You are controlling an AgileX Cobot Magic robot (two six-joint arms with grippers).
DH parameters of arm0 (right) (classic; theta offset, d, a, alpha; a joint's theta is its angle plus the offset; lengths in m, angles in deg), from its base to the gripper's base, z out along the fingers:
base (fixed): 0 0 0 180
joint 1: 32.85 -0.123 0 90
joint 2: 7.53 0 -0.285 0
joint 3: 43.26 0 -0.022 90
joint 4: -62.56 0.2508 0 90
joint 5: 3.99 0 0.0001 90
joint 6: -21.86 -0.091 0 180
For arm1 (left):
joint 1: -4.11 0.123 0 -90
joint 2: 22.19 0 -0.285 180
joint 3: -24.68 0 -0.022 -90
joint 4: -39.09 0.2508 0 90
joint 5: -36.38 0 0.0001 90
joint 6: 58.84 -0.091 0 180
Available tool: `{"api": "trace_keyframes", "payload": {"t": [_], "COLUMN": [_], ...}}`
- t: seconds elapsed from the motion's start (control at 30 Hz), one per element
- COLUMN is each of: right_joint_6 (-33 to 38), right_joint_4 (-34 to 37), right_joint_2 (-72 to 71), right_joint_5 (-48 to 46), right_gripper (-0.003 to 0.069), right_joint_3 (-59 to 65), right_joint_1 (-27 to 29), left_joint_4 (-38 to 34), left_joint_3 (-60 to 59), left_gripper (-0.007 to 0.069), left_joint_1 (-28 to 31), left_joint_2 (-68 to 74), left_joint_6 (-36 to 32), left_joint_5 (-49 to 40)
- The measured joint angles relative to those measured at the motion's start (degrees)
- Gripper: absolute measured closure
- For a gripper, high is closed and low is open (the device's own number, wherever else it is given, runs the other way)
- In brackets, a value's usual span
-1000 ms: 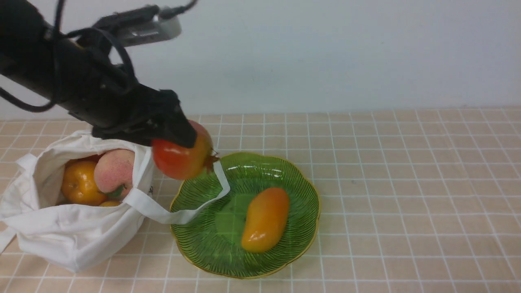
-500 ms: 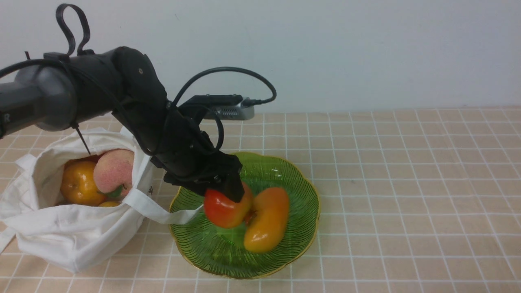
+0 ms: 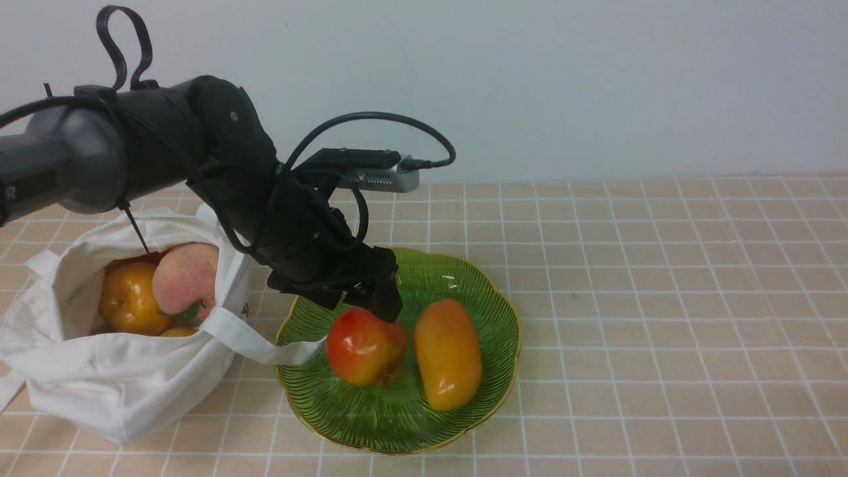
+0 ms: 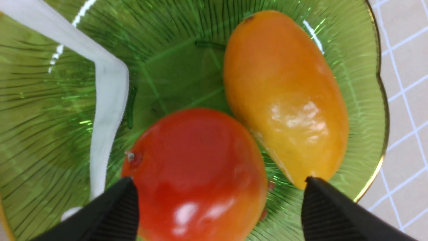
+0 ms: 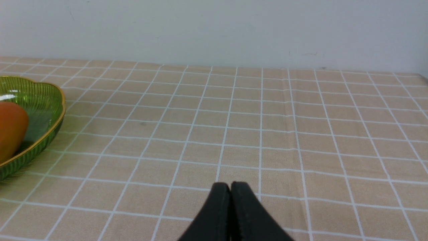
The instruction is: Take the fruit out of the bag on the brown coffee tablecloth and place them on the plate.
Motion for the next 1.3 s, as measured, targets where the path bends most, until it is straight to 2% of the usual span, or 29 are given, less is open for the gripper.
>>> {"api": "trace_keyframes", "payload": {"t": [0.13,0.23,0.27,0.3,0.33,0.4,0.43,0.5,0.53,0.67,0.9,1.13,1.3], "right_joint_6": [0.0,0.0,0.0,0.0,0.0,0.0,0.0,0.0,0.0,0.0,0.0,0.0,0.0], "right_joint_4": [0.0,0.0,0.0,0.0,0.0,0.0,0.0,0.0,0.0,0.0,0.0,0.0,0.0], "right_joint_2": [0.0,0.0,0.0,0.0,0.0,0.0,0.0,0.0,0.0,0.0,0.0,0.0,0.0], "right_joint_5": [0.0,0.0,0.0,0.0,0.0,0.0,0.0,0.0,0.0,0.0,0.0,0.0,0.0], "right_gripper": [0.0673,0.0673,0.0673,0.0673,0.0673,0.0673,0.0673,0.0673,0.0673,0.0673,0.0673,0.0673,0.0673], "right_joint_3": [0.0,0.0,0.0,0.0,0.0,0.0,0.0,0.0,0.0,0.0,0.0,0.0,0.0], "right_joint_1": [0.0,0.0,0.0,0.0,0.0,0.0,0.0,0.0,0.0,0.0,0.0,0.0,0.0], "left_joint_4": [0.76,3.52,5.85,6.35,8.06,9.44,9.87,10.16,10.27,10.27,9.95,9.06,5.55], "left_joint_3": [0.4,1.71,2.88,3.13,3.82,4.17,4.3,4.34,4.34,4.36,1.62,-16.61,-30.17], "left_gripper": [0.0037,0.0095,0.0164,0.0196,0.0286,0.0388,0.048,0.0578,0.0601,0.063,0.0632,0.0632,0.0632], "left_joint_1": [0.0,0.0,0.0,0.0,0.0,0.0,0.0,0.0,0.0,0.0,0.0,0.0,0.0], "left_joint_2": [-2.05,-5.0,-7.44,-8.16,-11.47,-14.99,-18.28,-24.87,-27.31,-37.69,-53.77,-73.3,-86.18], "left_joint_6": [0.13,2.2,5.05,5.73,8.04,9.93,10.61,11.0,11.02,11.02,9.53,10.0,10.52], "left_joint_5": [-0.29,-1.8,-3.4,-3.82,-5.04,-5.88,-5.99,-5.94,-5.81,-5.47,-3.91,3.91,4.81]}}
